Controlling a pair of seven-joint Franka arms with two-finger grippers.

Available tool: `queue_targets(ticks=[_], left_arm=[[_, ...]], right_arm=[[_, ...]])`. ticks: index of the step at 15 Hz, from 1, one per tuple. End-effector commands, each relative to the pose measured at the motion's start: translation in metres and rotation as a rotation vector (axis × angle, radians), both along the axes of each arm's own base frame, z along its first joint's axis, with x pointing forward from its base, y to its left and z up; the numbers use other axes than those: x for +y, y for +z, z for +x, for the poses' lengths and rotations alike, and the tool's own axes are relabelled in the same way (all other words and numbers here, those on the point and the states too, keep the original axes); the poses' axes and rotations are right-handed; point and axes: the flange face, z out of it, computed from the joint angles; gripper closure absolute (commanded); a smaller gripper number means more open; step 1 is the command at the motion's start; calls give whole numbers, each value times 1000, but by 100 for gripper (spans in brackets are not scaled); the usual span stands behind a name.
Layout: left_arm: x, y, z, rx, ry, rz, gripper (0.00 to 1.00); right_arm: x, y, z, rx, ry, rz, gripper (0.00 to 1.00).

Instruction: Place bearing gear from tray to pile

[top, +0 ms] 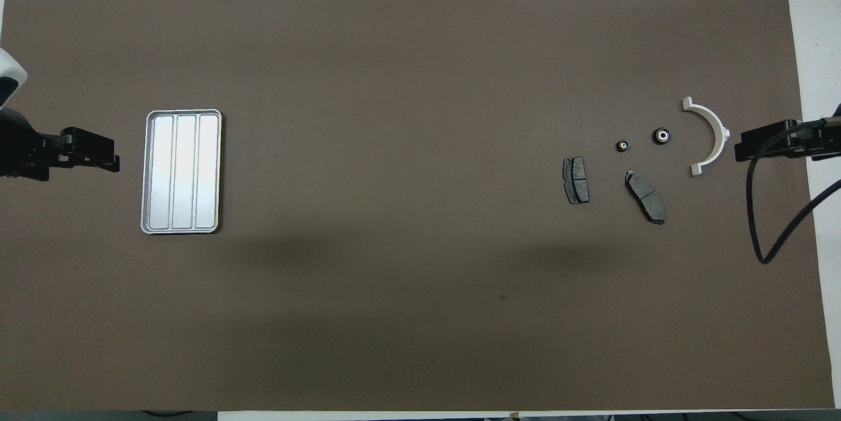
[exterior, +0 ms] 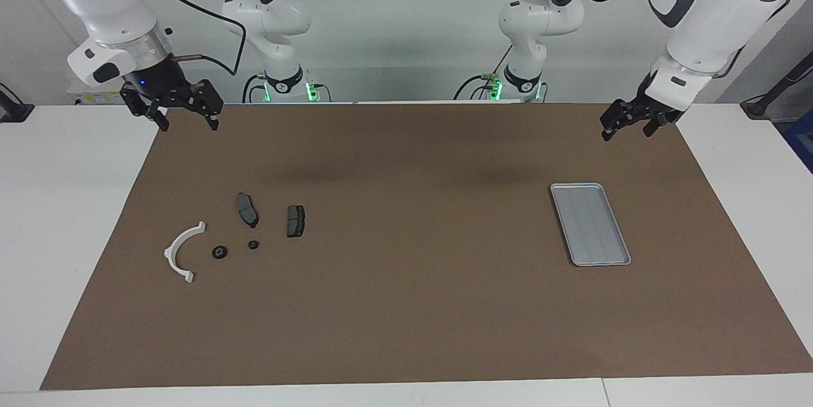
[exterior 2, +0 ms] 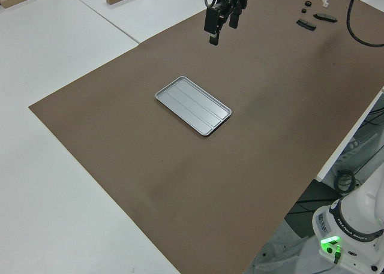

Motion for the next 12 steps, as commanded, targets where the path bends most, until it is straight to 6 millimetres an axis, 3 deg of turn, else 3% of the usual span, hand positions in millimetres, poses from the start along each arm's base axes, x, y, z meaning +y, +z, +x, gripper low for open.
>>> queue_targets(ticks=[1, 12], left_arm=[[2, 2, -5, -3, -3, 11, 0], [1, 2, -5, -3, -5, 11, 0]], right_arm=[[-7, 2, -5, 14, -31, 17, 0], [0, 1, -9, 30, -18, 17, 0]])
